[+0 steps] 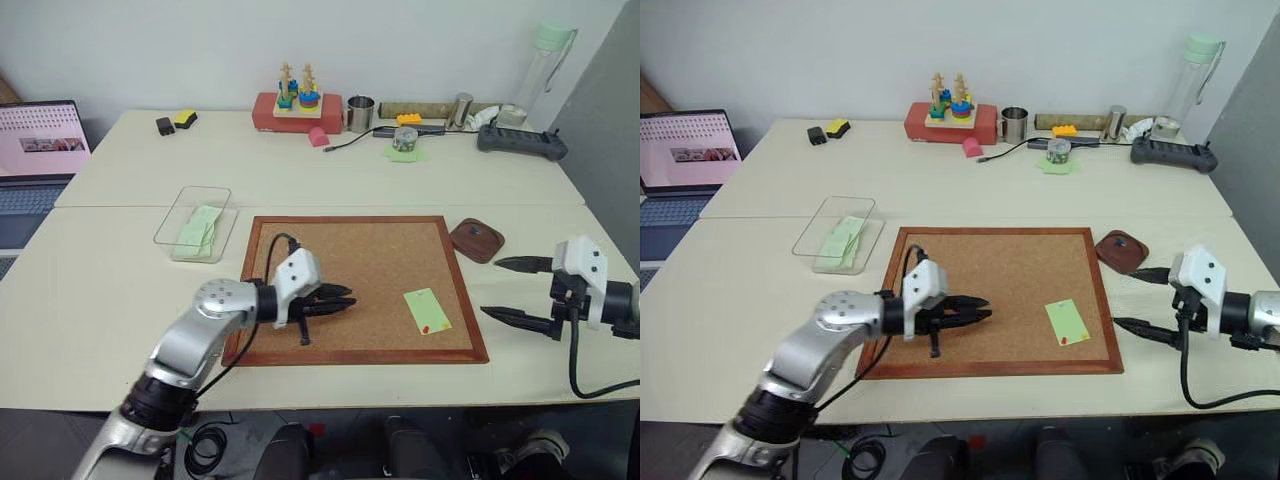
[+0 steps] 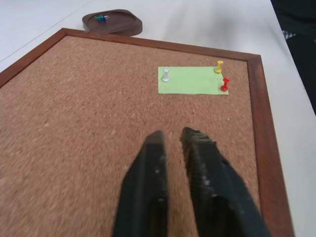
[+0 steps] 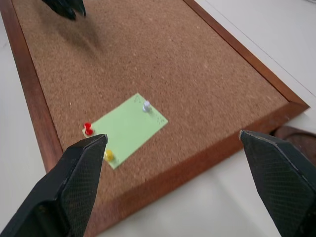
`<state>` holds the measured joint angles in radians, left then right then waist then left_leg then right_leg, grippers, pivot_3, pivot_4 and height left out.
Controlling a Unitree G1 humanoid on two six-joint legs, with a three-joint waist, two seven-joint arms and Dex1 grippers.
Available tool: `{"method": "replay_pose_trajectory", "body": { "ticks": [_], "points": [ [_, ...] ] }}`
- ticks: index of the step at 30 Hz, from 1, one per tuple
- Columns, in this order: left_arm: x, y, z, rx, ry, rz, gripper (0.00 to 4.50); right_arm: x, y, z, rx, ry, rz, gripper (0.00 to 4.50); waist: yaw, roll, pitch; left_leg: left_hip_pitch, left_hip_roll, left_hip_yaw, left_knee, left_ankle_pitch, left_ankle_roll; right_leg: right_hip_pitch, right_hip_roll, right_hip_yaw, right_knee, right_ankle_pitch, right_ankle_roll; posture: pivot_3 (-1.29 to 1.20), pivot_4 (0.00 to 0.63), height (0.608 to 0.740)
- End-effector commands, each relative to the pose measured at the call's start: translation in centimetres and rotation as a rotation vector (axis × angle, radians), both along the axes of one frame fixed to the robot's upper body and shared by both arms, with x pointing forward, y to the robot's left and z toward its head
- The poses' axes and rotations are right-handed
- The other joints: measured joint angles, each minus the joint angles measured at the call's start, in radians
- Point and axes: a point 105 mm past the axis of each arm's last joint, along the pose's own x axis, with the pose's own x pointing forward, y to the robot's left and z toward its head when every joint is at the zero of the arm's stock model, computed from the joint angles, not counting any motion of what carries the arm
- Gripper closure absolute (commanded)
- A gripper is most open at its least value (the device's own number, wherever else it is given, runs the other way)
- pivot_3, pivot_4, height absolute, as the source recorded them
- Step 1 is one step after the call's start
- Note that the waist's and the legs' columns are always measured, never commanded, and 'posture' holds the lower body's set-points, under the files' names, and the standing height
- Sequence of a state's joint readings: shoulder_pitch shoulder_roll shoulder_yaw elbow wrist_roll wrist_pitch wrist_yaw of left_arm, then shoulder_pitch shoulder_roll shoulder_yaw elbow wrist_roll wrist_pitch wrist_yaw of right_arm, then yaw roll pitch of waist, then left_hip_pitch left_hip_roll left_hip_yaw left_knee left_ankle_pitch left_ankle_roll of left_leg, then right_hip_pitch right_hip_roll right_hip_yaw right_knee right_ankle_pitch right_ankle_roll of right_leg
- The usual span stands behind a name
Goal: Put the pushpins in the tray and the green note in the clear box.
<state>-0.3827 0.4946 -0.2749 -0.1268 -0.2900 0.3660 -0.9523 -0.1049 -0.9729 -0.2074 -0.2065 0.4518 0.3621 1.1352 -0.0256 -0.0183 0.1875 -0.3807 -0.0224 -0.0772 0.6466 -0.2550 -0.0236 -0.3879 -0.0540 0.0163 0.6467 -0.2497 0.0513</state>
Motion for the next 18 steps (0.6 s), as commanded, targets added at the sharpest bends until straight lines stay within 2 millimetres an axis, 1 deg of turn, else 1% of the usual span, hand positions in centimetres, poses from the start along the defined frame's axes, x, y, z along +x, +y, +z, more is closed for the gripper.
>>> {"method": "replay_pose_trajectory", "body": {
  "ticks": [1,8,15,18],
  "points": [
    [0.6,-1.0,-0.4,0.008,-0.048,-0.019,4.41,0.8,1.2,0.1,0.001,-0.011,0.033,0.00,0.000,0.000,0.000,0.000,0.000,0.000,0.000,0.000,0.000,0.000,0.000,0.000,0.000,0.000,0.000,0.00,0.150,0.740],
    [1.2,-0.7,-3.0,0.030,0.003,0.003,4.41,2.6,3.6,-0.6,-0.003,0.004,0.066,0.00,0.000,0.000,0.000,0.000,0.000,-0.001,0.000,0.000,0.000,-0.001,0.000,0.000,0.000,0.000,0.000,0.00,0.150,0.740],
    [1.2,-0.6,-4.4,0.057,0.030,0.009,4.41,3.9,5.0,-2.3,-0.038,0.028,0.090,0.00,0.001,0.000,0.000,0.000,-0.001,-0.002,0.000,0.000,0.000,0.000,-0.001,0.000,0.000,0.000,0.000,0.00,0.150,0.740],
    [1.2,-0.6,-4.5,0.060,0.027,0.013,4.41,4.6,5.5,-3.2,-0.039,0.028,0.090,0.00,0.001,0.001,-0.001,0.000,-0.001,-0.002,0.000,0.000,0.000,0.000,-0.001,0.000,0.000,0.000,0.000,0.00,0.150,0.740]
  ]
}}
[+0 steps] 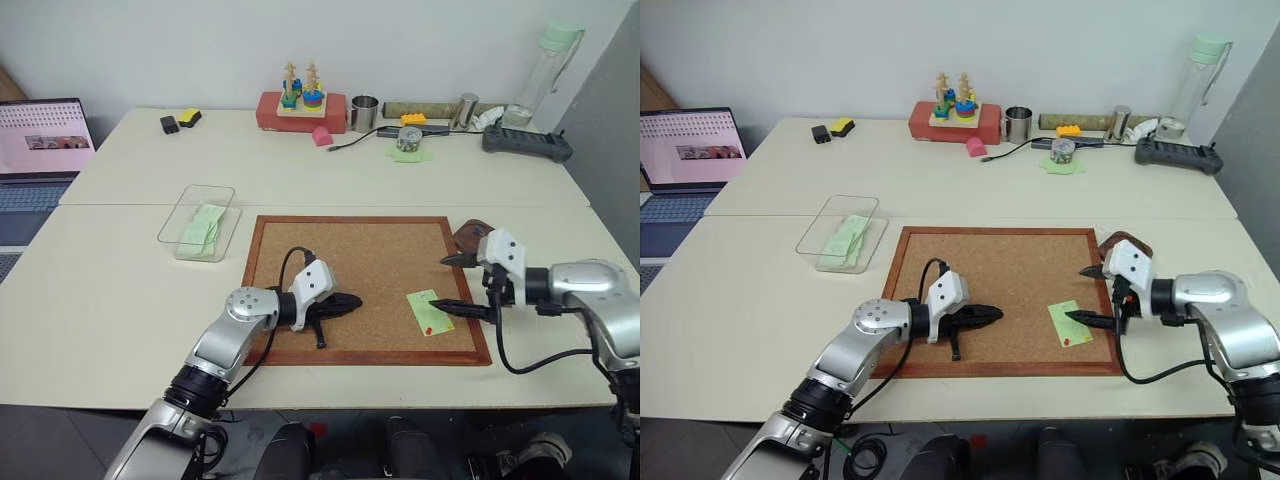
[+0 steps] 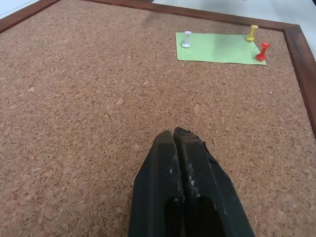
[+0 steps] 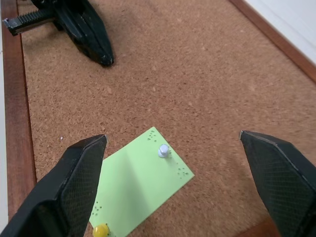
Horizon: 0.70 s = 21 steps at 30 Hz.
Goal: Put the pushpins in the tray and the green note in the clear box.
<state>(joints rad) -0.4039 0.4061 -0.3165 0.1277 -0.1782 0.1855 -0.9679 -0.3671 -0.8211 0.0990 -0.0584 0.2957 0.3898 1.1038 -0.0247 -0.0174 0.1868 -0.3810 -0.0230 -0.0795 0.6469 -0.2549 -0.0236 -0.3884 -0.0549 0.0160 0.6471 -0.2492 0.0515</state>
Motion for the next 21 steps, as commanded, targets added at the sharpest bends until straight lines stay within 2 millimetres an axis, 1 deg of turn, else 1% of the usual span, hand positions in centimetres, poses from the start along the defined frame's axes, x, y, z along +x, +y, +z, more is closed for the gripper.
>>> {"method": "replay_pose_trajectory", "body": {
  "ticks": [1,5,7,8,14,21],
  "points": [
    [-0.1,-0.1,-0.7,0.024,0.007,0.003,4.41,1.1,0.5,-0.1,-0.012,-0.049,0.010,0.00,0.000,0.000,0.000,0.000,0.000,0.000,0.000,0.000,0.000,0.000,0.000,0.000,0.000,0.000,0.000,0.00,0.150,0.740],
    [-0.1,-0.1,-0.7,0.028,0.001,0.007,4.41,1.6,0.5,-0.8,-0.015,-0.058,0.012,0.00,0.002,0.000,0.000,0.000,0.000,0.000,0.000,0.000,0.000,0.000,0.000,0.000,0.000,0.000,0.000,0.00,0.150,0.740],
    [-0.1,0.0,-0.6,0.029,-0.002,0.008,4.50,1.7,0.7,-1.0,-0.009,-0.062,0.016,0.35,0.002,0.000,0.000,0.000,0.000,0.000,0.000,0.000,0.000,0.000,0.000,0.000,0.000,0.000,0.000,0.00,0.150,0.740],
    [-0.1,0.0,-0.6,0.029,-0.003,0.007,4.50,1.6,0.7,-1.1,-0.009,-0.062,0.020,0.45,0.002,0.000,0.000,0.000,0.000,0.000,0.000,0.000,0.000,0.000,0.000,0.000,0.000,0.000,0.000,0.00,0.150,0.740],
    [-0.1,-0.1,-0.6,0.031,-0.003,0.003,4.50,1.4,0.9,-1.7,-0.004,-0.059,0.035,1.91,0.001,0.000,-0.001,0.001,0.000,0.000,0.000,0.000,0.000,0.000,0.000,0.000,0.000,0.000,0.000,0.00,0.150,0.740],
    [0.0,0.1,-0.5,0.034,-0.007,0.006,4.50,0.8,0.8,-2.4,-0.017,-0.035,0.045,3.44,0.001,0.000,-0.001,0.001,0.000,0.000,0.000,0.000,0.000,0.000,0.000,0.000,0.000,0.000,0.000,0.00,0.150,0.740]
  ]
}}
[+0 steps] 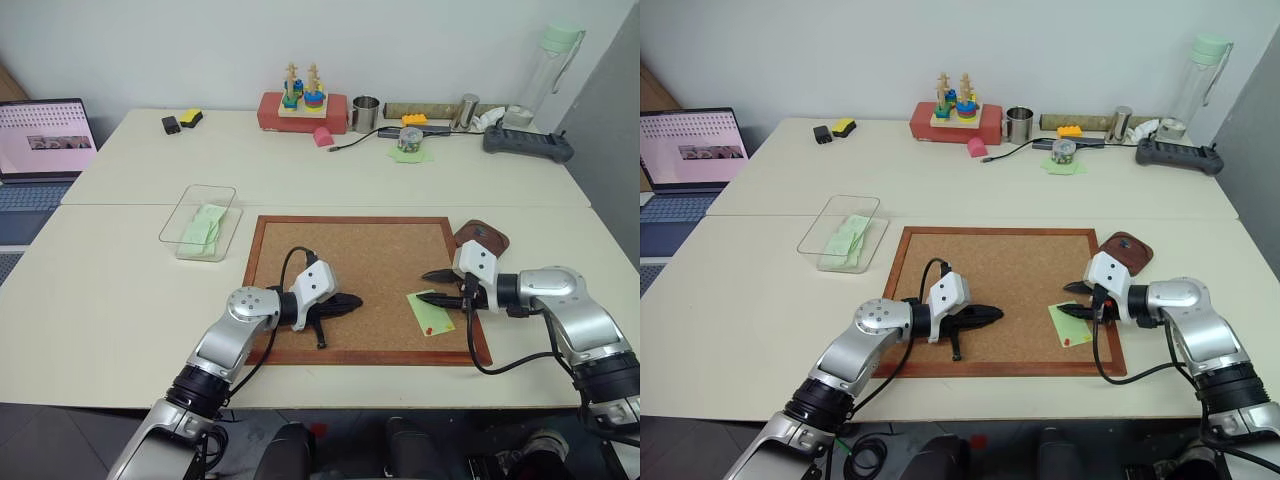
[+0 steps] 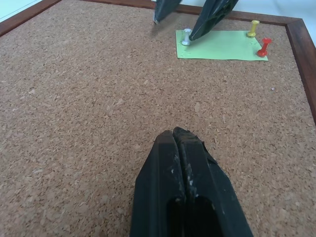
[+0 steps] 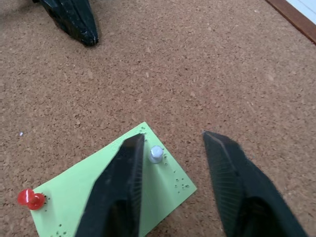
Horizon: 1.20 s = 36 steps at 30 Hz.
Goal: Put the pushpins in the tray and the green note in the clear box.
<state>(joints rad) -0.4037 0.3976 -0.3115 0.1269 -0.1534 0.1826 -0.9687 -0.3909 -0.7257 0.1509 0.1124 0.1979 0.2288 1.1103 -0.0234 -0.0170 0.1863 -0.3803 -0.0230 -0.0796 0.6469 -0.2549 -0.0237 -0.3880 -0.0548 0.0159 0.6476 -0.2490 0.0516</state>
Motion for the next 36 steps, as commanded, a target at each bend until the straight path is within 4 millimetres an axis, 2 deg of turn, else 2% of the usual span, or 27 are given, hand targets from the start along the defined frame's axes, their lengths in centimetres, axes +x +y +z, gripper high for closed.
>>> {"method": "replay_pose_trajectory", "body": {
  "ticks": [1,5,14,25,29,36],
  "points": [
    [0.0,0.1,-0.5,0.022,0.005,0.004,4.50,-0.3,0.2,0.4,-0.010,-0.026,0.027,3.61,0.000,0.000,0.000,0.000,0.000,0.000,0.000,0.000,0.000,0.000,0.000,0.000,0.000,0.000,0.000,0.00,0.150,0.740],
    [0.0,0.2,-0.5,0.022,0.003,0.009,4.50,-0.4,0.4,0.7,0.000,-0.032,0.033,4.48,-0.001,0.000,0.000,0.000,0.000,0.000,0.000,0.000,0.000,0.000,0.000,0.000,0.000,0.000,0.000,0.00,0.150,0.740],
    [0.0,0.3,-0.7,0.025,0.007,0.014,4.50,-0.5,0.7,2.8,0.067,-0.036,0.034,4.48,-0.002,0.000,0.000,0.000,0.000,0.000,0.000,0.000,0.000,0.000,0.000,0.000,0.000,0.000,0.000,0.00,0.150,0.740],
    [-0.1,0.2,-1.1,0.032,0.015,0.015,4.50,-0.3,-0.4,4.2,0.170,0.018,-0.043,4.48,-0.001,0.000,0.000,0.000,0.000,-0.001,0.000,0.000,0.000,0.000,0.000,0.000,0.000,0.000,0.000,0.00,0.150,0.740],
    [-0.3,0.1,-1.1,0.032,0.016,0.013,4.50,1.2,-2.1,5.9,0.242,-0.018,-0.176,4.48,0.000,0.000,0.000,0.000,0.000,-0.001,0.000,0.000,0.000,0.000,0.000,0.000,0.000,0.000,0.000,0.00,0.150,0.740],
    [-0.1,0.1,-1.2,0.030,0.014,0.017,4.50,5.6,-7.9,6.2,0.188,-0.171,-0.607,4.48,0.000,0.000,0.000,0.000,0.000,0.000,0.000,0.000,0.000,0.000,0.000,0.000,0.000,0.000,0.000,0.00,0.150,0.740]
  ]
}}
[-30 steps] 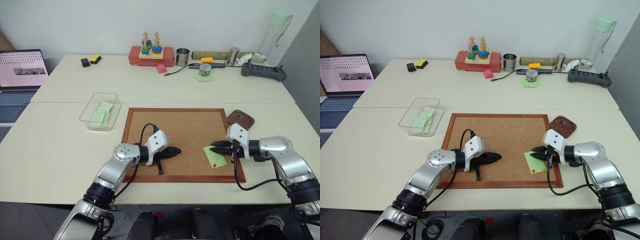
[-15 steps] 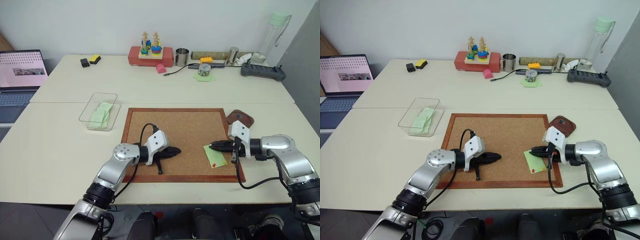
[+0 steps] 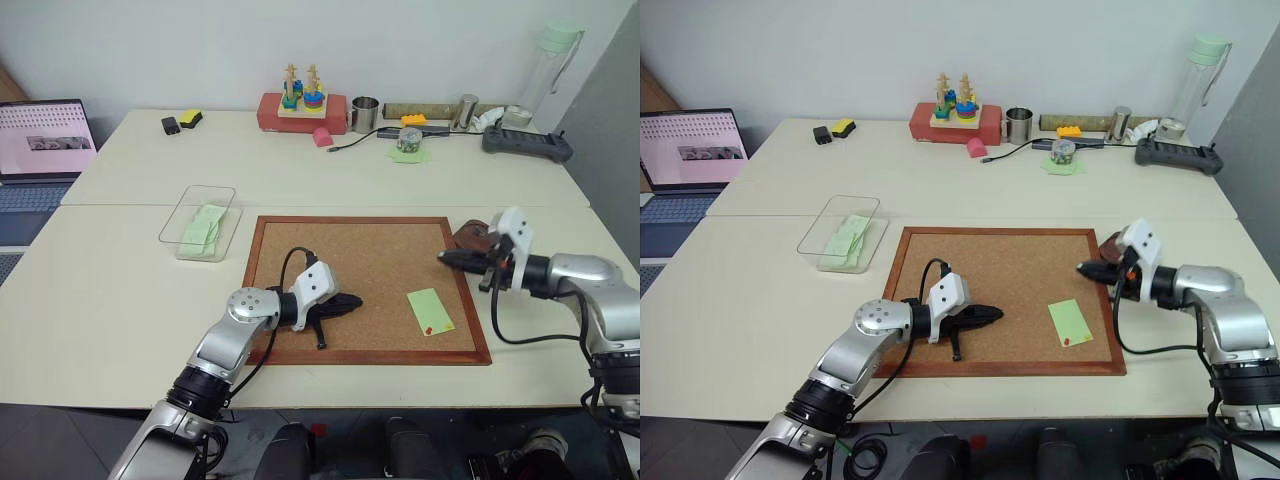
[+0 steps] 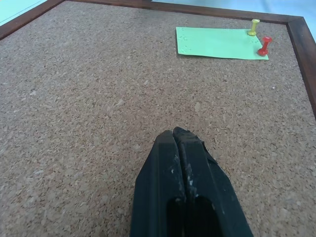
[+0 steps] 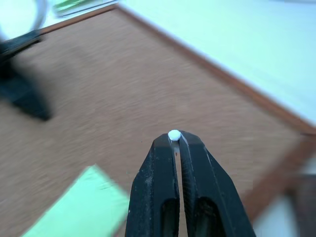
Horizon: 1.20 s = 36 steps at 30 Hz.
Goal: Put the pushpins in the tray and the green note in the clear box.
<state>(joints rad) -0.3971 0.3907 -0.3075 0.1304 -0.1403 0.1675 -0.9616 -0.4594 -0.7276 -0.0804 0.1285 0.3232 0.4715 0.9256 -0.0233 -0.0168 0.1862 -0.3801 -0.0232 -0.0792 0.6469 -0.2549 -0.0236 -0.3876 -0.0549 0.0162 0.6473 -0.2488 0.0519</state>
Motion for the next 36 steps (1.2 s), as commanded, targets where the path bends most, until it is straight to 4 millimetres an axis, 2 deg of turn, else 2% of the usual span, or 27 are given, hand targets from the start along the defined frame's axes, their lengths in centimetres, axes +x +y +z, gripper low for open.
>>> {"method": "replay_pose_trajectory", "body": {
  "ticks": [1,5,9,12,14,15,24,26,29,31,36],
  "points": [
    [-0.1,0.1,-1.0,0.029,0.025,0.009,4.50,2.8,-3.7,0.8,-0.052,-0.091,-0.286,4.48,0.000,0.000,0.000,0.000,0.000,0.000,0.000,0.000,0.000,0.000,0.000,0.000,0.000,0.000,0.000,0.00,0.150,0.740],
    [-0.1,-0.1,-1.0,0.029,0.022,0.005,4.50,4.1,-5.2,-0.5,-0.063,-0.074,-0.437,4.48,-0.001,0.001,-0.001,0.000,0.000,0.002,0.000,0.000,0.000,0.000,0.000,0.000,0.000,0.000,0.000,0.00,0.150,0.740],
    [0.0,-0.2,-1.0,0.032,0.019,0.003,4.50,4.3,-5.7,-2.0,-0.053,-0.033,-0.476,4.48,0.001,0.001,-0.001,0.000,0.000,0.002,0.000,0.000,0.000,0.000,0.000,0.001,0.000,0.000,0.000,0.00,0.150,0.740],
    [0.0,-0.1,-1.0,0.032,0.018,0.006,4.50,4.4,-6.2,-2.0,-0.051,-0.047,-0.503,4.48,0.001,0.002,-0.001,0.000,0.000,0.002,0.000,0.000,0.000,0.000,0.000,0.001,0.000,0.000,0.000,0.00,0.150,0.740],
    [0.0,0.0,-1.0,0.033,0.019,0.007,4.50,4.3,-6.2,-1.8,-0.036,-0.050,-0.493,3.99,0.000,0.002,-0.001,0.000,0.000,0.002,0.000,0.000,0.000,0.000,0.000,0.001,0.000,0.000,0.000,0.00,0.150,0.740],
    [-0.1,0.0,-1.0,0.034,0.020,0.008,4.50,4.2,-6.2,-1.6,-0.031,-0.053,-0.490,3.92,0.000,0.002,-0.001,0.000,0.000,0.002,0.000,0.000,0.000,0.000,0.000,0.001,0.000,0.000,0.000,0.00,0.150,0.740],
    [-0.1,0.0,-1.2,0.037,0.021,0.007,4.50,3.8,-5.6,0.6,-0.013,-0.123,-0.435,2.17,0.000,0.002,-0.001,0.000,0.000,0.002,0.000,0.000,0.000,0.000,0.000,0.000,0.001,0.000,0.000,0.00,0.150,0.740],
    [-0.2,0.0,-1.1,0.037,0.021,0.006,4.50,2.7,-4.2,1.2,-0.062,-0.145,-0.300,1.76,0.001,0.002,-0.001,0.000,0.000,0.002,0.000,0.000,0.000,0.000,0.000,0.000,0.000,0.000,0.000,0.00,0.150,0.740],
    [-0.2,0.1,-1.2,0.039,0.022,0.005,4.50,0.0,-2.6,0.7,-0.173,-0.116,-0.092,1.76,0.005,0.003,-0.001,-0.001,-0.001,0.001,0.000,0.000,0.000,0.000,0.000,0.000,0.000,0.000,0.000,0.00,0.150,0.740],
    [-0.2,0.1,-1.2,0.041,0.024,0.004,4.50,-2.6,-1.7,-0.5,-0.242,-0.041,0.068,1.76,0.005,0.003,-0.001,-0.001,0.000,0.001,0.000,0.000,0.000,0.000,0.000,-0.001,0.000,0.000,0.000,0.00,0.150,0.740],
    [-0.2,0.2,-1.3,0.046,0.024,0.002,4.50,-7.8,0.2,-2.2,-0.269,0.107,0.309,1.76,0.005,0.003,-0.001,0.000,0.000,0.001,0.000,0.000,0.000,0.001,0.000,-0.001,0.000,0.000,0.002,0.00,0.150,0.740]
  ]
}}
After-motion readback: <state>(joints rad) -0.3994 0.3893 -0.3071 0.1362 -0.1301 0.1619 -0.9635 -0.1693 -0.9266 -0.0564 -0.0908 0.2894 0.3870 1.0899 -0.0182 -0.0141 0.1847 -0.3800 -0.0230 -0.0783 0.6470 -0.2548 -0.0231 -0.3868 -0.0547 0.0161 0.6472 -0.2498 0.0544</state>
